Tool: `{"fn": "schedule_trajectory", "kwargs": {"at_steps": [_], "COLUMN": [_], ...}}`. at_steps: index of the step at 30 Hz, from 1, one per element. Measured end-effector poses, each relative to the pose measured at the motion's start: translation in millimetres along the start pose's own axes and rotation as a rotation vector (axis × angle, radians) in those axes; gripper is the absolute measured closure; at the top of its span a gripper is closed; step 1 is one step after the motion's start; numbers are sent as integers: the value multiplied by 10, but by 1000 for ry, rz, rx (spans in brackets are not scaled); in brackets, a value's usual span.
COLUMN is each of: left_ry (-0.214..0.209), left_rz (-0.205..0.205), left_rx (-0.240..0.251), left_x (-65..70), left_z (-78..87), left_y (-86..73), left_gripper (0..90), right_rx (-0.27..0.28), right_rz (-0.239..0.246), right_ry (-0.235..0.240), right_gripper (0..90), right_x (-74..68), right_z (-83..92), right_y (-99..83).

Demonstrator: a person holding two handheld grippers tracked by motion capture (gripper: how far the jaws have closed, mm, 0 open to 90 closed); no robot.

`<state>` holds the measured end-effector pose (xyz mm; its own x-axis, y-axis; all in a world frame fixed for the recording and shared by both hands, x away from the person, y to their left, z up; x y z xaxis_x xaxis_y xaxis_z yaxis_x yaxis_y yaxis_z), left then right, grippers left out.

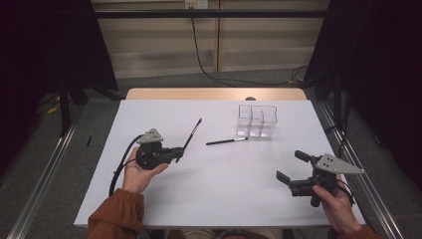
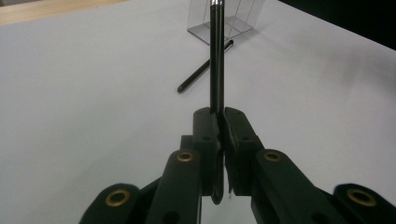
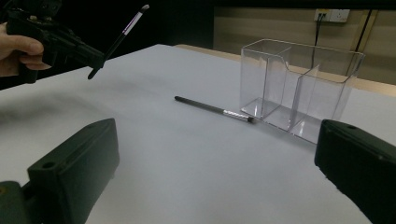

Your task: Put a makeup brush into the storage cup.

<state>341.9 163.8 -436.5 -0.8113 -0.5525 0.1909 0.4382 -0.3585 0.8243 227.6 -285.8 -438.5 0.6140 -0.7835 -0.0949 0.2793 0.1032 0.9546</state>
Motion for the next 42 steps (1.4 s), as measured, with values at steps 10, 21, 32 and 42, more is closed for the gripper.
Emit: {"fn": "schedule_trajectory", "kwargs": {"at_steps": [10,21,32,42], "left_ry": [9,-48,-109,-141], "left_rz": [-15,-16,-30,-56], "left_rx": [-14,58,95,105], "left_x": [51,178,343,468], "left_z": [-60,-116,-217,-296], "left_y": [-10,19,63,91], "left_gripper": [843,843,843,842], "right_rx": [-11,-2,31,36], "right_rz": [12,3,16,31], "right_ry": [17,28,98,171], "right_gripper": [0,1,3,2], "right_x": [-31,-52,-175,-325], "right_z": [-79,-154,-341,-575], "right_y": [0,25,192,381]}}
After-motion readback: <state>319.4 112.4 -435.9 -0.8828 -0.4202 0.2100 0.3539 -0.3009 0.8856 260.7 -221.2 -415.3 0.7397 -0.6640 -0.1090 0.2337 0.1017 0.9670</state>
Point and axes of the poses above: each handheld gripper's, and its own axes: z roughly backward along the jaws, y roughly out of its top, x roughly to its right, the point moved 1 cm from there along -z, roughly forward along the jaws, and after that the axes turned 1 degree about -x, right-handed, at the moved point
